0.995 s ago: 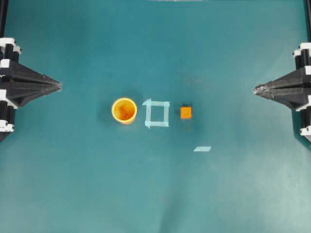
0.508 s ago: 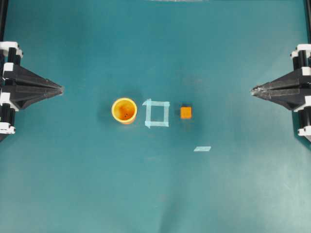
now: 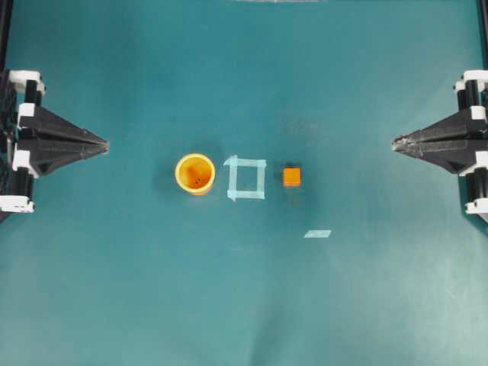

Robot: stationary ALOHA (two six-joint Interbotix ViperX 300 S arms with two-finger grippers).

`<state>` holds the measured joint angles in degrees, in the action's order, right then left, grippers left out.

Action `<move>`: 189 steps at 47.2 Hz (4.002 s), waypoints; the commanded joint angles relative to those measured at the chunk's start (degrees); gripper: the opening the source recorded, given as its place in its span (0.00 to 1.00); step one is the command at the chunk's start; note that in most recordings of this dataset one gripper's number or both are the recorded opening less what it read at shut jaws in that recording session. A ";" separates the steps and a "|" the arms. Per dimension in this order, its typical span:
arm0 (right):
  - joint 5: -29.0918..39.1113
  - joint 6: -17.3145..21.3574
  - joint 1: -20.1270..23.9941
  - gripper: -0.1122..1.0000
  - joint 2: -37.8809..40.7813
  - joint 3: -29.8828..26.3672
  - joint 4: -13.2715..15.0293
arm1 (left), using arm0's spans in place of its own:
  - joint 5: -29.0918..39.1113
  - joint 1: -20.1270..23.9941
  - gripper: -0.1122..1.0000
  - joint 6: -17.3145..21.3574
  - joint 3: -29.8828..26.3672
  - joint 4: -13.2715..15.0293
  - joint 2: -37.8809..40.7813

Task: Move the cup to the right with left arm.
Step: 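Move the open left gripper rightward to surround the orange cup, then close the left gripper around the orange cup's body, then lift the orange cup off the table with the left gripper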

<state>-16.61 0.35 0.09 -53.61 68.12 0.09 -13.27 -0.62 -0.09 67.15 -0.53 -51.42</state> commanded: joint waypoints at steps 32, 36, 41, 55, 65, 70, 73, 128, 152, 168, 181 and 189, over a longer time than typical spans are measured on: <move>0.53 0.00 0.09 0.09 0.35 -2.11 -0.18 | -3.08 -1.93 0.50 -0.35 0.79 -0.18 11.07; 0.53 0.00 0.00 0.09 0.35 -2.20 -0.18 | -3.78 -2.02 0.57 -0.70 0.70 -0.18 13.36; 0.53 0.00 0.00 0.09 0.35 -2.46 -0.18 | -4.39 -2.02 0.69 -0.70 0.35 -0.18 15.56; 0.70 0.00 0.09 0.09 0.35 -2.64 -0.18 | -10.99 -1.93 0.74 -0.70 2.55 -0.18 22.24; 1.32 0.00 0.09 0.09 0.09 -2.81 -0.18 | -19.69 -0.35 0.74 -0.70 3.52 0.09 31.38; 1.58 0.00 0.00 0.09 0.09 -2.99 -0.18 | -23.12 0.00 0.74 -0.70 2.90 0.09 36.21; 1.85 0.00 0.09 0.09 0.09 -3.08 -0.18 | -24.79 0.00 0.74 -0.70 2.64 0.09 38.85; 3.25 -0.18 0.09 0.09 -0.09 -3.87 0.00 | -31.64 1.85 0.74 -0.79 -8.00 0.00 59.06; 4.22 -0.18 0.00 0.09 0.00 -3.87 0.00 | -31.73 1.85 0.74 -0.88 -11.25 0.09 61.61; 5.10 -0.09 0.09 0.09 0.00 -3.96 0.00 | -31.46 1.85 0.74 -0.88 -11.43 0.09 62.05; 5.36 0.00 0.09 0.09 -0.18 -3.96 0.00 | -31.38 0.79 0.76 -3.69 -10.37 0.09 61.88; 5.36 0.00 0.09 0.09 -0.09 -3.96 0.00 | -31.64 0.35 0.76 -4.66 -8.79 0.09 61.44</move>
<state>-11.07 0.26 0.09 -53.96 66.01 0.09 -44.47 0.18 -4.57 58.36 -0.53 11.34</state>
